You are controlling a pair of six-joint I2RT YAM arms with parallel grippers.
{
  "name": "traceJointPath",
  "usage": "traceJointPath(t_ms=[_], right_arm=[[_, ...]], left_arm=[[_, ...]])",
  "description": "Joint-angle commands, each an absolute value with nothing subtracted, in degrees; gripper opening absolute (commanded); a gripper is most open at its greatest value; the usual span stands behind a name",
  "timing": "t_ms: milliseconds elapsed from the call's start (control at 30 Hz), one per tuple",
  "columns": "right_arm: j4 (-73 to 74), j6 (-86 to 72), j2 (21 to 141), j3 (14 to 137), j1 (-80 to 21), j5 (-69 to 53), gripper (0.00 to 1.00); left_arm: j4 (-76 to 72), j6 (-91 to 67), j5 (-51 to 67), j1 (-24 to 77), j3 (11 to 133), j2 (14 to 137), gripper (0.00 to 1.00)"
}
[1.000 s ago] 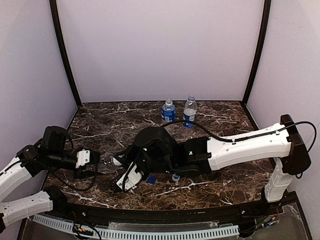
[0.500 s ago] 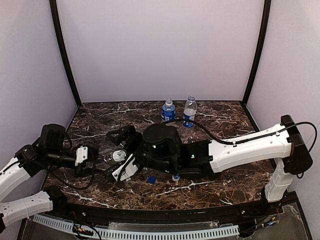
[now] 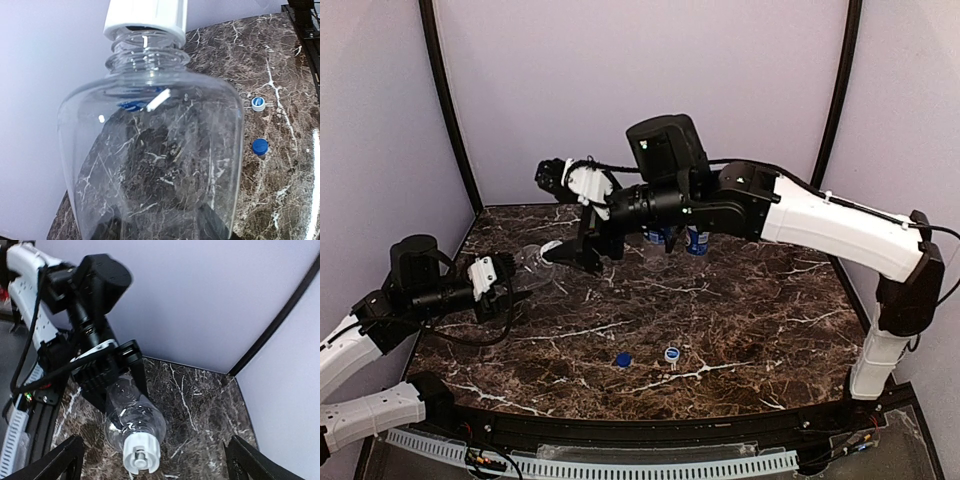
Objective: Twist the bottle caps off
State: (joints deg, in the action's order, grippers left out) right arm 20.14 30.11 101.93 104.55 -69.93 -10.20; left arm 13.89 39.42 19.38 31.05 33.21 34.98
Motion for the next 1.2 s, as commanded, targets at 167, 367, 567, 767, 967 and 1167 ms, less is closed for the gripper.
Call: traceJointPath(t_ms=[167,367,567,767,967,1167], right_arm=[[29.68,-15.85,111.19,117.95,-64.73,-20.02,0.9],[33.26,-17.3,113.42,118.66,-64.9,-19.27,0.76],[33.32,-16.97,114.03,117.73,-65.08,-17.76,0.47],[33.58,-14.22,115.21,118.96,-65.12,-18.69,0.09],[37.03,12.71,112.28,115.73,-69.0,-21.95,0.0],[35.21,43.72,105.74,104.74,-75.9,-12.1,0.0]], left_arm=[[9.42,38.47,15.62,31.19,31.69,35.33,0.49],[9.58,39.08,14.83,31.2,31.02,35.18,0.49],[9.52,39.35,15.6,31.2,30.51,35.17,0.49],[10.45,39.38,16.39,31.2,30.58,34.8,0.49],[17.68,38.97,24.99,31.2,32.66,35.24,0.52],[26.09,41.42,32.95,31.2,34.41,36.99,0.5]])
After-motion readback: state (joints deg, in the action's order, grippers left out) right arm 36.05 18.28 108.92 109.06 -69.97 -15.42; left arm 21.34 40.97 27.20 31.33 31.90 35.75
